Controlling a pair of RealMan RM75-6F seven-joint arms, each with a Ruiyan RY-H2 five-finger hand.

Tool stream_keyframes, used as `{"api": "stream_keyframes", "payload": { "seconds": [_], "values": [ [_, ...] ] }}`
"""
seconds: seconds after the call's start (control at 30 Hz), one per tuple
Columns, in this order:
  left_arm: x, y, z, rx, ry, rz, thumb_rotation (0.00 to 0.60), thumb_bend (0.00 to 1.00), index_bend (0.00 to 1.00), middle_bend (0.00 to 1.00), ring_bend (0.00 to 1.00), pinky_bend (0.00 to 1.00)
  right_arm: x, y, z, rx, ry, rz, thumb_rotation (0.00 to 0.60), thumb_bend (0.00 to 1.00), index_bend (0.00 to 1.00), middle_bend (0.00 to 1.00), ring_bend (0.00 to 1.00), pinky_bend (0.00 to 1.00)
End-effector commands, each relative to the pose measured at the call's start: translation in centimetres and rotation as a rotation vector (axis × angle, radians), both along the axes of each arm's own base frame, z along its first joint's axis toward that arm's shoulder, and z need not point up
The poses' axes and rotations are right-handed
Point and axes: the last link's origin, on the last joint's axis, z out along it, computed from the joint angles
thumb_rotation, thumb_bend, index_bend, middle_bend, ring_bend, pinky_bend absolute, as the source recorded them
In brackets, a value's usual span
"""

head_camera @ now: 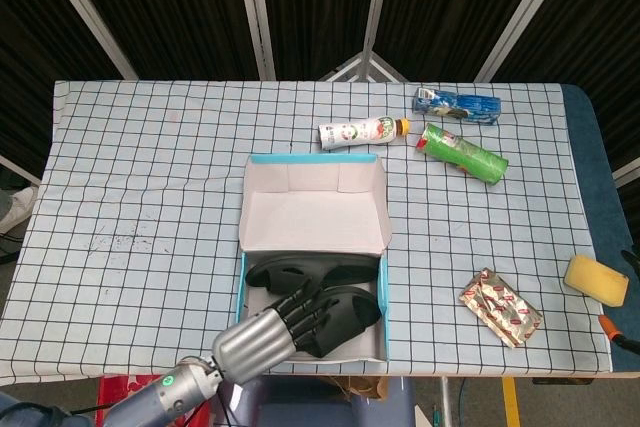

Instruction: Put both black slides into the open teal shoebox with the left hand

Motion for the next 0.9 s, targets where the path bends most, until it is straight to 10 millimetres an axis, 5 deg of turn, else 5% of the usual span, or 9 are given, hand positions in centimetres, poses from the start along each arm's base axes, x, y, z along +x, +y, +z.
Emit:
{"api": "stream_keyframes", "payload": {
  "seconds": [0.03, 0.27, 0.43, 0.6, 0.9],
  "values": [
    [-5.2, -0.3, 6.5, 0.196, -0.275, 0.311, 0.6, 0.26, 0.0, 0.0, 0.0, 0.0, 0.1, 0.0, 0.0, 0.0, -0.001, 0.004, 0.6, 0.31, 0.07, 0.02, 0.0, 0.0],
    [-13.6, -1.2, 9.0, 0.279, -0.574, 0.853, 0.6, 0.26, 0.0, 0.0, 0.0, 0.0, 0.5, 0.3, 0.0, -0.011, 0.014, 0.023, 0.6, 0.31, 0.07, 0.02, 0.0, 0.0],
    [-18.5, -0.6, 9.5, 0.34, -0.624, 1.005, 0.6, 0.26, 0.0, 0.0, 0.0, 0.0, 0.6, 0.2, 0.0, -0.022, 0.03, 0.032, 0.6, 0.31, 0.07, 0.02, 0.0, 0.0],
    [-18.8, 0.8, 10.7, 0.335, -0.767, 0.966, 0.6, 0.26, 0.0, 0.0, 0.0, 0.0, 0.7, 0.1, -0.5, -0.006, 0.042, 0.039, 0.6, 0.31, 0.07, 0.02, 0.0, 0.0],
    [-19.4, 0.1, 12.1, 0.301, -0.812, 0.912, 0.6, 0.26, 0.0, 0.0, 0.0, 0.0, 1.1, -0.1, -0.9, 0.001, 0.057, 0.048, 0.6, 0.31, 0.07, 0.02, 0.0, 0.0]
  ]
}}
